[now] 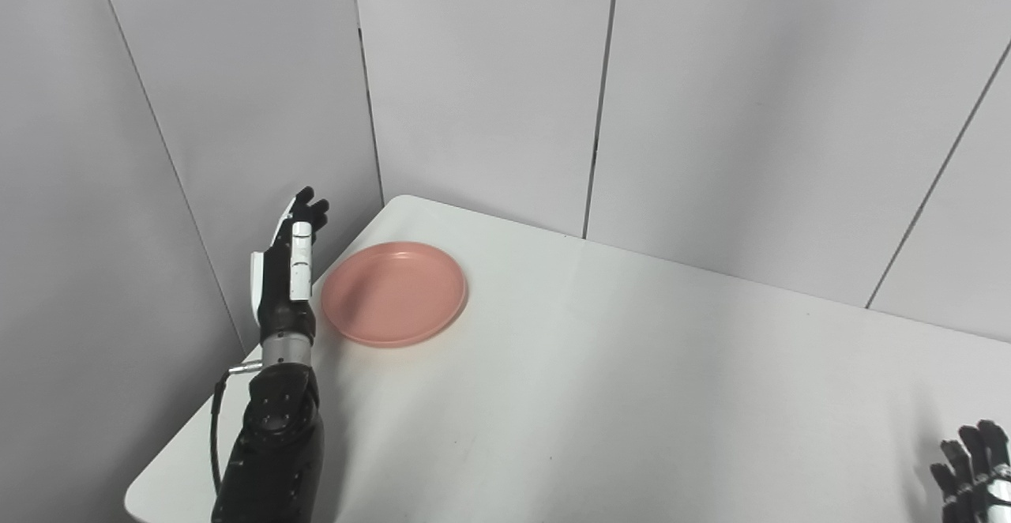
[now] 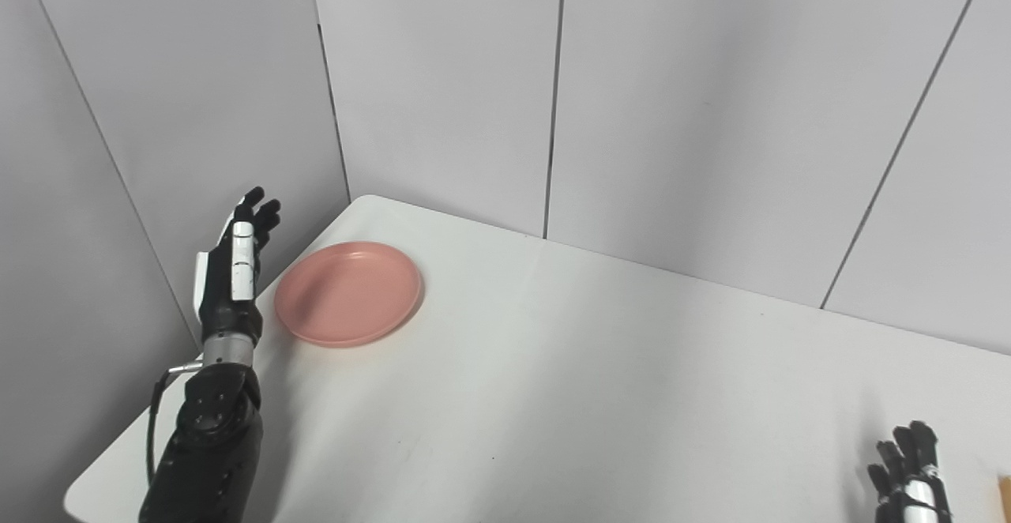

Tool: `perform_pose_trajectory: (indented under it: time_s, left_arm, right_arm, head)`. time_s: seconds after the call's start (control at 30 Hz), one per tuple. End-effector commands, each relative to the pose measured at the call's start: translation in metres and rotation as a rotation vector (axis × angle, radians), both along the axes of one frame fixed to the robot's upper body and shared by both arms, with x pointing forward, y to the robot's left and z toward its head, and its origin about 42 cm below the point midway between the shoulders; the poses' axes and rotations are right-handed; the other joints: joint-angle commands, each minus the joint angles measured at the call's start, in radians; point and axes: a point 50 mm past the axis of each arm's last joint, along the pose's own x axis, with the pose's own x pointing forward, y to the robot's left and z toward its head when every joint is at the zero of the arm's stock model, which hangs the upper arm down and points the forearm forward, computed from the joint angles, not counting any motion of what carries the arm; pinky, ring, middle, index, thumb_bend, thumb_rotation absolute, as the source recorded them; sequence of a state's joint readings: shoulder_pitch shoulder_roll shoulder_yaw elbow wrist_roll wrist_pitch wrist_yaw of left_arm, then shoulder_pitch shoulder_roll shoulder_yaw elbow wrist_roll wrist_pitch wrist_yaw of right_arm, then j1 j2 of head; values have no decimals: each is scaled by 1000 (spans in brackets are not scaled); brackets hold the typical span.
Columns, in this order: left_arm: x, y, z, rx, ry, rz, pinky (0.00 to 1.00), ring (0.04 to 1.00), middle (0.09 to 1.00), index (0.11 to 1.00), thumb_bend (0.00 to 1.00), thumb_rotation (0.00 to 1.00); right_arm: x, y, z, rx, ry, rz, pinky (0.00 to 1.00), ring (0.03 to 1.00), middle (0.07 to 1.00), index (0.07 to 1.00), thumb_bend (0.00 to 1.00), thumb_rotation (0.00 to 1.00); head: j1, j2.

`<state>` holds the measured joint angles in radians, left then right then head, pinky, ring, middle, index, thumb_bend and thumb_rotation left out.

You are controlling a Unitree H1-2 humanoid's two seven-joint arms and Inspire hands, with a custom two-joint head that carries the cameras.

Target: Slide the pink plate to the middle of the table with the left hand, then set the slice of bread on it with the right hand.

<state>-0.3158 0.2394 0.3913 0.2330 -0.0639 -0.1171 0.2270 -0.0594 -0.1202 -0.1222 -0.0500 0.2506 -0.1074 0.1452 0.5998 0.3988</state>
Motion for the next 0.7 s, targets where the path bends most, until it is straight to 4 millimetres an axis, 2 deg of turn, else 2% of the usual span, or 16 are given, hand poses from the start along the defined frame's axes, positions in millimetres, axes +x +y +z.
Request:
perform_pose_trajectory:
  time_s: [0.0,0.2,0.33,0.67]
  left_arm:
    - [3,11,18,59,-65,19,993,901,861,860,723,1000]
    - [2,21,12,51,-37,34,1000,910,862,863,731,1000]
    - [3,23,8,43,-26,23,927,880,850,852,705,1000]
    - [14,32,-2,108,76,-39,961,885,853,867,676,1000]
  right_arm:
    - [3,-2,17,-21,-84,1,1000,986,990,992,578,897]
    - [2,0,19,-12,-91,-4,1000,978,981,983,589,880]
    - [1,-1,22,-16,-102,-8,1000,976,982,982,609,879]
    - [-1,-1,27,-18,-113,-15,1000,966,975,974,621,879]
  head:
    - [0,1]
    - [-6,0]
    - [-12,3]
    - [-2,4]
